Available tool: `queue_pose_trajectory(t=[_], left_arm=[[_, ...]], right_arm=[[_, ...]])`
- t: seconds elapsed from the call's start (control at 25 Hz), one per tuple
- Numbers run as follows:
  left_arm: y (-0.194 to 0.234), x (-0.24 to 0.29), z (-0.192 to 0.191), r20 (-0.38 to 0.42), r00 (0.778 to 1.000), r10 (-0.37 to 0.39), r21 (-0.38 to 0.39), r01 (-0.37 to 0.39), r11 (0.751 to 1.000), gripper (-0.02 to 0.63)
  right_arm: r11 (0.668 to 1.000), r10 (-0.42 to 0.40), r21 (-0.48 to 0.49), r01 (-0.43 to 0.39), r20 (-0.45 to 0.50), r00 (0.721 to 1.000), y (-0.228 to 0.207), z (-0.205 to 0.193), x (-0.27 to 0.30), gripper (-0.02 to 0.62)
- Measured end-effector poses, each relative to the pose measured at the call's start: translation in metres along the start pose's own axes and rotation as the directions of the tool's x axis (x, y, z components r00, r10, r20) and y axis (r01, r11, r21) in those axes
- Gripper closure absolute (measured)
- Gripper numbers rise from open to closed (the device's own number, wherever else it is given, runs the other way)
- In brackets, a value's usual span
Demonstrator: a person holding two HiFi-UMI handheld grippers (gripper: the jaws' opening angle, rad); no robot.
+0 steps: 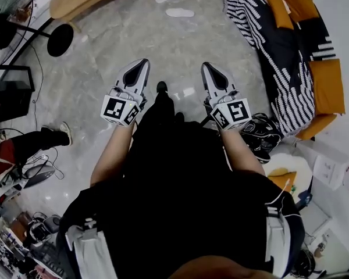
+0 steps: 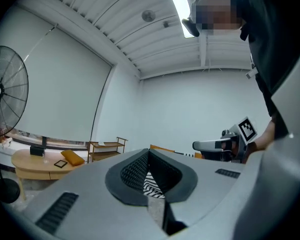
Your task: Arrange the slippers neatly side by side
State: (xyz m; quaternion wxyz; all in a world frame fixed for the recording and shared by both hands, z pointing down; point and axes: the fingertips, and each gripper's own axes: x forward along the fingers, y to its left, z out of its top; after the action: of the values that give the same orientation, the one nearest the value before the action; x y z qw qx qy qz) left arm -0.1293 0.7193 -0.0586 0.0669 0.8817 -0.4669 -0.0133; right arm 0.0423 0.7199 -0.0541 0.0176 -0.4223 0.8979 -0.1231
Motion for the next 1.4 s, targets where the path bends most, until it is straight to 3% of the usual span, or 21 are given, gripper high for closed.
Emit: queue_pose_trajectory(t=[0.28, 0.64, 1.12, 1.4], left_arm=[[0.069, 0.031, 0.001, -0.002, 0.999, 0.032, -0.027, -0.032, 0.999, 0.591], [0.15, 0.07, 0.007, -0.006, 1.0, 0.011, -0.033, -0.011, 0.999, 0.591], [0.174, 0.129, -0.001, -0.011, 0.998, -0.055, -0.047, 0.054, 0.997, 0.591], [0.198, 0.175, -0.001, -0.026, 0.999, -0.044, -0.037, 0.043, 0.998, 0.591]], right_arm=[[1.0, -0.003, 0.016, 0.003, -0.01, 1.0, -0.017, 0.005, 0.074, 0.563], [0.999, -0.052, -0.007, 0.052, -0.012, 0.999, -0.036, 0.025, 0.152, 0.563], [0.989, -0.147, -0.006, 0.146, -0.001, 0.989, -0.085, 0.032, 0.175, 0.563], [0.992, -0.124, 0.003, 0.124, -0.008, 0.992, -0.123, 0.033, 0.212, 0.563]])
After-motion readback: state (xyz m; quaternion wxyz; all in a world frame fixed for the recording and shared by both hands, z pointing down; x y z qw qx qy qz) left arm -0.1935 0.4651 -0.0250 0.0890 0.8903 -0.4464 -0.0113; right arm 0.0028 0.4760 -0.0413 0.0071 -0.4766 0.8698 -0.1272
